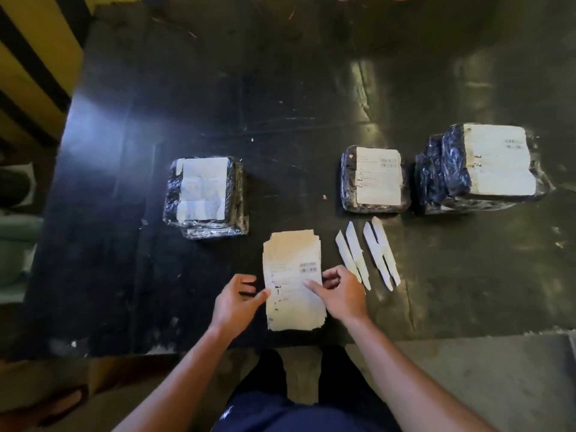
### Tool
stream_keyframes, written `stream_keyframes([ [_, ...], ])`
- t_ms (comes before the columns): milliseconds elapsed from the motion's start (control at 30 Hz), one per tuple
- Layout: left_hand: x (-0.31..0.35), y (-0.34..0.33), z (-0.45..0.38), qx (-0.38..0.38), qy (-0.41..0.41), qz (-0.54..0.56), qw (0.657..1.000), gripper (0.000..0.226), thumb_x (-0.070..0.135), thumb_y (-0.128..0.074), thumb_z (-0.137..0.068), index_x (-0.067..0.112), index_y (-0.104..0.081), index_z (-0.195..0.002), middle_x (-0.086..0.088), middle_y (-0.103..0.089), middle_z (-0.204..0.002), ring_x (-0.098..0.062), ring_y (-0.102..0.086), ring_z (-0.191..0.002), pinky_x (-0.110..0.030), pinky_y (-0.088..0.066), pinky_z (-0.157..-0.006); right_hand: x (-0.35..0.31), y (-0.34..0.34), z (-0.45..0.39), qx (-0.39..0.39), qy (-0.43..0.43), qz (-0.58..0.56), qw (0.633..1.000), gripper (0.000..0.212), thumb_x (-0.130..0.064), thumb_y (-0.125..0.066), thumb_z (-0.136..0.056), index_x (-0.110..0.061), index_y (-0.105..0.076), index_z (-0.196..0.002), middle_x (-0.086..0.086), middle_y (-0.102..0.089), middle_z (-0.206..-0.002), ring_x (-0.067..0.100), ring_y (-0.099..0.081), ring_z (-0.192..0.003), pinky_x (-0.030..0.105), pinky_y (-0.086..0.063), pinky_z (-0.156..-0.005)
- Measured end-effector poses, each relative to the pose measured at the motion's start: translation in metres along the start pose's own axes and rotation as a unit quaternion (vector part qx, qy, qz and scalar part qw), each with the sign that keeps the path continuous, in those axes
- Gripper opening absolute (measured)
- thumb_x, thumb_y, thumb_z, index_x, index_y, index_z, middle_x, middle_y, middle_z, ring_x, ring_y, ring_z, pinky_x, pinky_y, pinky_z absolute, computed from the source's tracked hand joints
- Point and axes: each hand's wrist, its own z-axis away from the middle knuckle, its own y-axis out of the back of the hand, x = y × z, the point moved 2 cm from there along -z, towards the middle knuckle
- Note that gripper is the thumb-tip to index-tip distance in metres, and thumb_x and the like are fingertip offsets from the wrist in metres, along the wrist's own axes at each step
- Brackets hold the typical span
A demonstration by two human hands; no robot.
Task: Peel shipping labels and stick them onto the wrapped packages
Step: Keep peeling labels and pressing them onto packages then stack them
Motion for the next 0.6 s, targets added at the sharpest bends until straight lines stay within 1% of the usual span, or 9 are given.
stream_keyframes([
  [33,-0.007,-0.004,0.001,-0.017,0.009,-0.001,1.0,0.049,0.043,-0.085,-0.087,0.029,-0.061,-0.127,0.005,-0.069,-0.113,-0.008,-0.07,-0.095,-0.032,-0.062,-0.077,0.001,-0.004,0.0,0.005,-0.016,-0.002,1.0,0.045,-0.05,-0.091,-0.074,-0.021,-0.066,-0.098,-0.008,-0.07,-0.093,0.007,-0.065,-0.083,0.023,-0.052,-0.07],
  [100,-0.013,-0.011,0.001,-0.038,0.014,0.007,0.999,0.048,0.04,-0.084,-0.088,0.026,-0.061,-0.128,0.004,-0.071,-0.114,-0.009,-0.07,-0.096,-0.026,-0.058,-0.073,0.004,-0.008,-0.003,0.008,-0.055,-0.029,0.998,0.041,-0.043,-0.093,-0.073,-0.017,-0.068,-0.092,-0.004,-0.071,-0.096,0.015,-0.068,-0.09,0.029,-0.057,-0.077],
  [167,-0.015,-0.016,-0.002,-0.048,0.011,0.008,0.999,0.045,0.038,-0.084,-0.089,0.024,-0.063,-0.126,0.004,-0.073,-0.113,-0.009,-0.07,-0.096,-0.024,-0.056,-0.071,0.006,-0.008,-0.003,0.003,-0.083,-0.06,0.995,0.034,-0.036,-0.094,-0.074,-0.014,-0.071,-0.086,-0.002,-0.073,-0.096,0.019,-0.07,-0.093,0.033,-0.06,-0.079],
  [233,-0.016,-0.018,-0.006,-0.052,0.01,0.002,0.999,0.042,0.037,-0.084,-0.089,0.024,-0.064,-0.123,0.006,-0.073,-0.11,-0.012,-0.071,-0.1,-0.026,-0.058,-0.074,0.006,-0.006,-0.002,-0.005,-0.087,-0.072,0.994,0.03,-0.031,-0.093,-0.077,-0.01,-0.072,-0.084,-0.002,-0.075,-0.097,0.016,-0.07,-0.092,0.027,-0.058,-0.071],
  [300,-0.018,-0.018,-0.008,-0.052,0.012,-0.004,0.999,0.042,0.039,-0.084,-0.088,0.025,-0.064,-0.122,0.009,-0.072,-0.105,-0.013,-0.071,-0.1,-0.028,-0.058,-0.076,0.004,-0.001,0.0,-0.009,-0.089,-0.085,0.992,0.027,-0.027,-0.089,-0.082,-0.005,-0.073,-0.083,-0.003,-0.075,-0.097,0.01,-0.069,-0.088,0.02,-0.051,-0.064],
  [400,-0.02,-0.019,-0.009,-0.052,0.011,0.0,0.999,0.041,0.04,-0.083,-0.089,0.025,-0.064,-0.122,0.008,-0.074,-0.107,-0.014,-0.071,-0.101,-0.028,-0.058,-0.075,0.006,0.005,0.0,-0.029,-0.098,-0.117,0.988,0.022,-0.022,-0.085,-0.087,-0.003,-0.074,-0.085,-0.001,-0.076,-0.099,0.01,-0.069,-0.088,0.02,-0.05,-0.064],
  [500,-0.019,-0.018,-0.006,-0.047,0.013,0.007,0.999,0.046,0.04,-0.083,-0.089,0.024,-0.063,-0.127,0.003,-0.076,-0.116,-0.015,-0.071,-0.102,-0.027,-0.057,-0.073,0.01,0.01,0.0,-0.028,-0.091,-0.146,0.985,0.014,-0.018,-0.083,-0.088,-0.007,-0.076,-0.091,0.002,-0.078,-0.106,0.015,-0.072,-0.093,0.026,-0.056,-0.073],
  [567,-0.017,-0.017,-0.003,-0.031,0.014,0.013,0.999,0.05,0.04,-0.084,-0.088,0.025,-0.06,-0.13,0.003,-0.074,-0.119,-0.014,-0.07,-0.103,-0.03,-0.059,-0.079,0.012,0.017,0.0,-0.02,-0.084,-0.169,0.982,0.011,-0.017,-0.082,-0.089,-0.011,-0.076,-0.097,0.002,-0.077,-0.111,0.02,-0.072,-0.102,0.033,-0.06,-0.084],
  [600,-0.014,-0.016,-0.001,-0.017,0.011,0.021,1.0,0.051,0.039,-0.084,-0.089,0.025,-0.059,-0.132,0.003,-0.072,-0.12,-0.013,-0.069,-0.102,-0.032,-0.06,-0.083,0.01,0.022,0.002,-0.024,-0.078,-0.183,0.98,0.011,-0.016,-0.08,-0.091,-0.012,-0.076,-0.099,0.002,-0.077,-0.113,0.021,-0.071,-0.105,0.034,-0.06,-0.087],
])
